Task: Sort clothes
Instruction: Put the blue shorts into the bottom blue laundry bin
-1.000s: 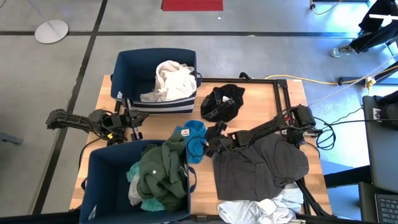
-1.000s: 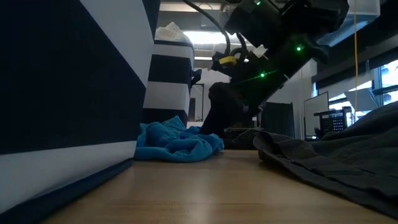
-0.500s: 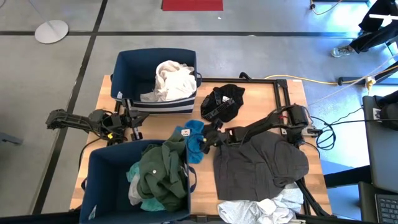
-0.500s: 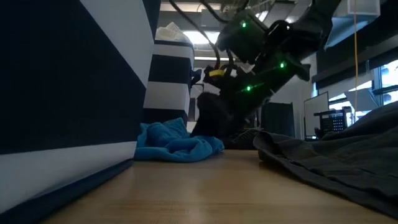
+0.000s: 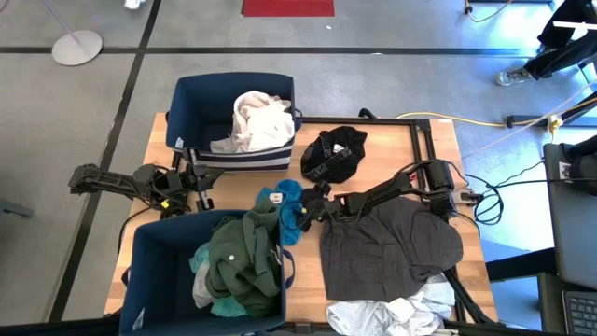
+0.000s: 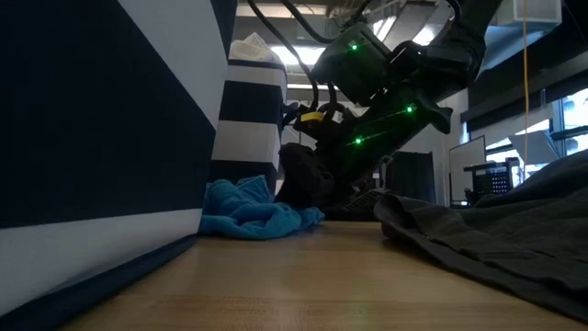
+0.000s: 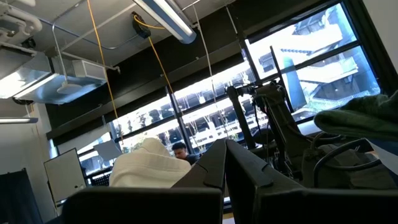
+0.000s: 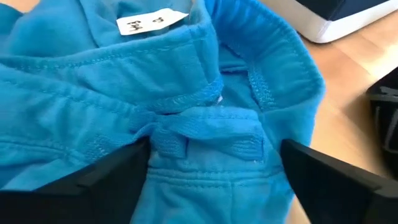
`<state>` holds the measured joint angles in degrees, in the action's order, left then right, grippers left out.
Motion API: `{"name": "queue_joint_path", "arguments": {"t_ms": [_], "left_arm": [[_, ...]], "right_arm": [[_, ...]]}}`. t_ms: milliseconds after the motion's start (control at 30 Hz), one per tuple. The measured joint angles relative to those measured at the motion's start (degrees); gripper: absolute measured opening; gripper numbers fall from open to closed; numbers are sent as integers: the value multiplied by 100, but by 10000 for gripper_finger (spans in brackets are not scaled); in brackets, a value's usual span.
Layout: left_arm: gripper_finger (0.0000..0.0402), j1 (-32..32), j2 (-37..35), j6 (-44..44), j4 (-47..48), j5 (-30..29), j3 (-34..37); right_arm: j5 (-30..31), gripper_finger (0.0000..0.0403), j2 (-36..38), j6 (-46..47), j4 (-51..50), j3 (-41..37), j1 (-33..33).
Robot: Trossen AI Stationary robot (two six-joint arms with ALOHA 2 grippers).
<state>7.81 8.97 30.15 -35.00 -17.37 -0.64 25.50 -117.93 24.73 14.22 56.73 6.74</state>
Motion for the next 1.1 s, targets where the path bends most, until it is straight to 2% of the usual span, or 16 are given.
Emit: {"name": "queue_joint_path", "arguments": {"t_ms": [100, 400, 533, 667, 800, 900, 1100], "left_arm": [[0, 0, 0, -7, 0, 0, 0], [0, 1, 0, -11, 0, 0, 0], [0, 0, 0, -11, 0, 0, 0], [0, 2, 0, -11, 1, 0, 0], [0, 1, 2, -11, 2, 0, 0], [0, 2, 2, -13, 4, 0, 0], [0, 1, 2, -15, -1, 0, 0]], "right_arm": [[-78, 302, -8, -4, 15, -2, 2], [-94, 101, -9, -84, 13, -17, 4], [-54, 33, -9, -172, 0, -22, 57], [153, 28, 61, -321, -175, -30, 196], [715, 36, 329, -326, -647, -45, 417], [992, 41, 689, -328, -1260, -79, 552], [1342, 28, 1627, -122, -2231, -63, 772]]}}
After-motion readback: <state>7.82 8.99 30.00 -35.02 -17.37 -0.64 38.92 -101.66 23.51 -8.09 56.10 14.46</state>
